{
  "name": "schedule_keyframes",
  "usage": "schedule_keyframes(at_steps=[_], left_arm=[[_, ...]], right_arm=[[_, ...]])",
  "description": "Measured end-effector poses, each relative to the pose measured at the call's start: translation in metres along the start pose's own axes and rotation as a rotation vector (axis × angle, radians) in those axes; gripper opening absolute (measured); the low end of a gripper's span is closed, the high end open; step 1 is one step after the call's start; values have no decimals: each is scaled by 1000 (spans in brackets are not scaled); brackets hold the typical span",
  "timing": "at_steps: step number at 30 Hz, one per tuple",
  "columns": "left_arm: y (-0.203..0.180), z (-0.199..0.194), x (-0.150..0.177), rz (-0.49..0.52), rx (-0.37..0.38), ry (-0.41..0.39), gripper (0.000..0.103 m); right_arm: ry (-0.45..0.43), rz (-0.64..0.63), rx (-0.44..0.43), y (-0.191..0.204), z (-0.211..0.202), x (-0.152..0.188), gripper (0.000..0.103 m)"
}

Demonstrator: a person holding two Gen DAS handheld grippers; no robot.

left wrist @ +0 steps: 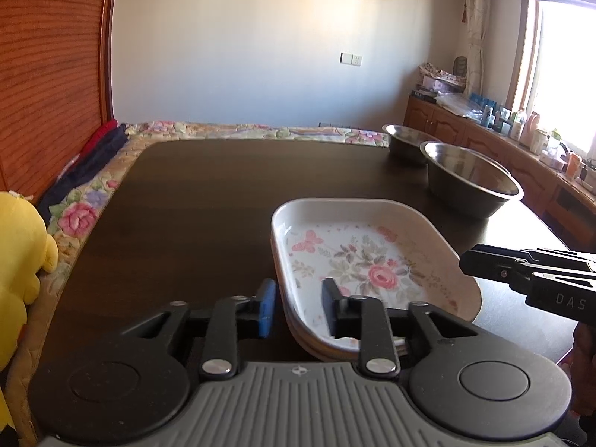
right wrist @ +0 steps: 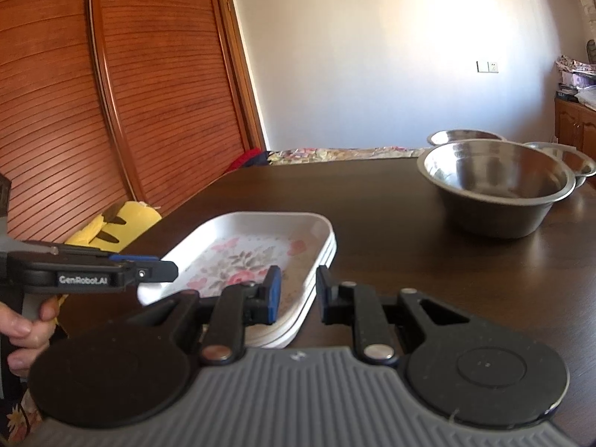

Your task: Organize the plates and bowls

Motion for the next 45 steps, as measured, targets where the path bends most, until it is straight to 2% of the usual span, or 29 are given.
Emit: schedule_keyframes(at_steps=[3,5,8,10,14,16,18,19,20,25,29,31,37,45], left_arm=[[-4,-4,-6,20,-13,-24,48],[-7,-6,-10,26,-12,-38,55],[-15,-8,-18,34,-1,-57,64],[-21,-8,-23,44,3,-71,77],[-36,-7,-33,67,12,-102,87],[-44,-4,-38,72,22,-116,92],[-54,-1,-41,77,36,-124,93],[-59,1,-43,79,45,-127,94],[-64,3,-44,81,52,-129,95],[-88,18,-54,84,88,-128,96],[-109,32,-63,98,104,-124,96],[-120,38,-68,109,115,-122,96],[-144,60,-83,128,117,-123,96],[-161,90,-95,135,101,-105,96]], right_arm=[[-15,2,10,-4,-3,-4,23],[-25,4,17,-8,-6,-7,31],[-44,6,34,-15,-11,-12,32],[-58,4,51,-21,-15,-17,34],[-87,2,86,-37,-23,-23,46],[-100,-3,108,-45,-28,-27,46],[-109,-6,128,-55,-33,-31,52],[-114,-8,137,-59,-34,-33,60],[-123,-10,147,-64,-37,-35,64],[-152,-26,188,-89,-45,-46,76],[-177,-50,209,-110,-50,-58,98],[-192,-71,222,-120,-52,-63,103],[-191,-79,243,-149,-45,-70,103],[-157,-58,207,-187,-23,-76,103]])
Point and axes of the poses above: each gripper's, at about its wrist camera, not at the fingertips, and z roughly the way its jaws point, y to its left, x to its underside, the point moved 9 cm from there along z, roughly the way its jaws point, and after that the axes turned 1 degree about z, right-handed, at the moved point
